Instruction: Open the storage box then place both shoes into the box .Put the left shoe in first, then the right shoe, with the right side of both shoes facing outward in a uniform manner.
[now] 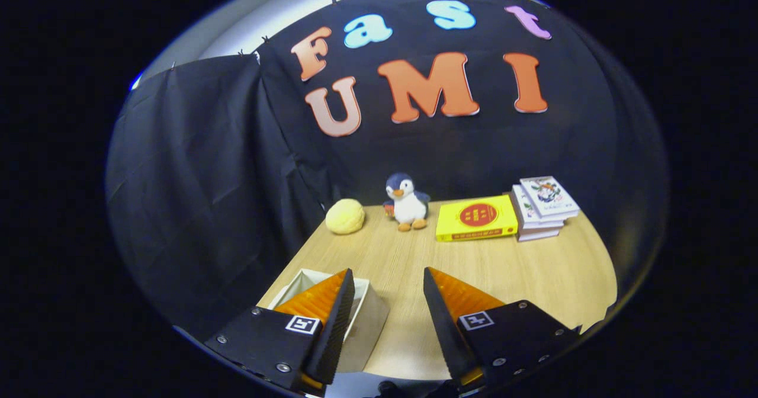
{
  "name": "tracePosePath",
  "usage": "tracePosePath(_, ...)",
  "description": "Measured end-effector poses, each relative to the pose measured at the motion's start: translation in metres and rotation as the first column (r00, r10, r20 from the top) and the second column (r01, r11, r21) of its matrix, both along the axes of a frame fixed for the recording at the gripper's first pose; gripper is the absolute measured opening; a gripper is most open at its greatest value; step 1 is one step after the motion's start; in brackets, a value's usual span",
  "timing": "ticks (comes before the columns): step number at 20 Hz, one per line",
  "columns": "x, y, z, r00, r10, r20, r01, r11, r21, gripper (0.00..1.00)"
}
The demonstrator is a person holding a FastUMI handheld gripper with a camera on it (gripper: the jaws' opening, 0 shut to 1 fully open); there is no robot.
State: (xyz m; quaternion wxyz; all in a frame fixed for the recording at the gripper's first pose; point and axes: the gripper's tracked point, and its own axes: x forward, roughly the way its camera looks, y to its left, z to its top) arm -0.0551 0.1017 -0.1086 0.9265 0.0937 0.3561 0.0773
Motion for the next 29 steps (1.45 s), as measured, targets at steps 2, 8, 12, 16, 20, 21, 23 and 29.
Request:
tracePosePath(2, 0.008, -0.03, 0.03, 0.996, -0.02, 0.091, 0.022, 0.999, -0.025, 0.76)
tracePosePath(8, 0.033, -0.106, 0.108, 0.946, -0.112, 0.305, 0.138, 0.988, -0.063, 0.9)
tracePosePath(12, 0.037, -0.138, 0.147, 0.902, -0.14, 0.408, 0.191, 0.978, -0.086, 0.93)
tracePosePath(16, 0.041, -0.153, 0.178, 0.848, -0.175, 0.5, 0.239, 0.969, -0.068, 0.94)
tracePosePath(20, 0.043, -0.158, 0.198, 0.818, -0.178, 0.547, 0.251, 0.966, -0.061, 0.94)
tracePosePath(21, 0.043, -0.159, 0.202, 0.809, -0.177, 0.56, 0.255, 0.965, -0.064, 0.94)
tracePosePath(23, 0.045, -0.156, 0.205, 0.805, -0.168, 0.568, 0.253, 0.965, -0.072, 0.94)
tracePosePath(29, 0.038, -0.146, 0.209, 0.805, -0.127, 0.58, 0.226, 0.969, -0.102, 0.94)
